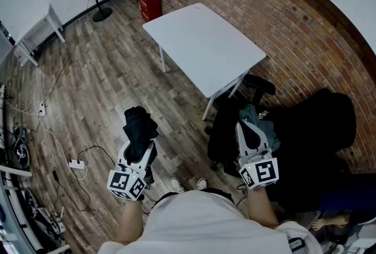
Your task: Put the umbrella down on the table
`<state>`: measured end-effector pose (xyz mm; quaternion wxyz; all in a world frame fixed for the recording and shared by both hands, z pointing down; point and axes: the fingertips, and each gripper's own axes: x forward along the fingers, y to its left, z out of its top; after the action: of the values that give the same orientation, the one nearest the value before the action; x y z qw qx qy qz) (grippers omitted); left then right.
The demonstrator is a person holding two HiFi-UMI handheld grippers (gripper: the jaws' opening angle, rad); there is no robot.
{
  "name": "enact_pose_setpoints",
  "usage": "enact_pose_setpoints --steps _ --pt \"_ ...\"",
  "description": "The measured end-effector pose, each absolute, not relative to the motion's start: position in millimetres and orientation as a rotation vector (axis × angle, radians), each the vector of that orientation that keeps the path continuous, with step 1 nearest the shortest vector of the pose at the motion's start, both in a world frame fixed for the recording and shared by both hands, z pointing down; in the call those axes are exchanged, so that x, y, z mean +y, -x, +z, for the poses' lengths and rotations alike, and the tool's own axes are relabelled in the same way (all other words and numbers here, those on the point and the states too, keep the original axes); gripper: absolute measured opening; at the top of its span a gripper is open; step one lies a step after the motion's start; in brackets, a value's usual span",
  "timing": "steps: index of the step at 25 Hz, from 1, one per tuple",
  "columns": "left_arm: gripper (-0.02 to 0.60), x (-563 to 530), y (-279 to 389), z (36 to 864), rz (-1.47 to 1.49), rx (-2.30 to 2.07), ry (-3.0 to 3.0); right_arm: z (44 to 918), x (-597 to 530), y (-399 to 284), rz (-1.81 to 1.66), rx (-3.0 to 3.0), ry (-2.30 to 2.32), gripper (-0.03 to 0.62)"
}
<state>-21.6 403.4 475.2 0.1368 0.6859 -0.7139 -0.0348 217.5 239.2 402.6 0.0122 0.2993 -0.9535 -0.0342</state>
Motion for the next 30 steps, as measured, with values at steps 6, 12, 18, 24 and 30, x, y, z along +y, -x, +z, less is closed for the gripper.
enact_pose_setpoints --steps 6,12,18,24,30 --pt "0.242 401.0 26.3 473.4 -0.102 -2.063 -1.989 400.1 235.4 -209.8 -0.114 -2.977 -0.939 0.018" --pt "0.242 393.8 37.6 478.8 -0.088 -2.042 -2.006 399.7 231.9 -191.4 -0.039 -3.049 -0.899 0.018" --pt "0.242 406.2 42.7 484.0 -0.081 -1.991 -2.035 405.0 247.4 -174.0 0.007 -3.064 -0.884 0.019" --pt "0.242 396.8 55.3 500.1 -0.067 -1.960 -2.012 426.3 239.1 -158.1 0.060 -3.024 -0.872 0.019" --pt "0.242 355.9 78.4 511.7 -0.026 -1.928 -2.014 441.1 190.6 -115.3 0.104 -3.047 -0.841 0.018"
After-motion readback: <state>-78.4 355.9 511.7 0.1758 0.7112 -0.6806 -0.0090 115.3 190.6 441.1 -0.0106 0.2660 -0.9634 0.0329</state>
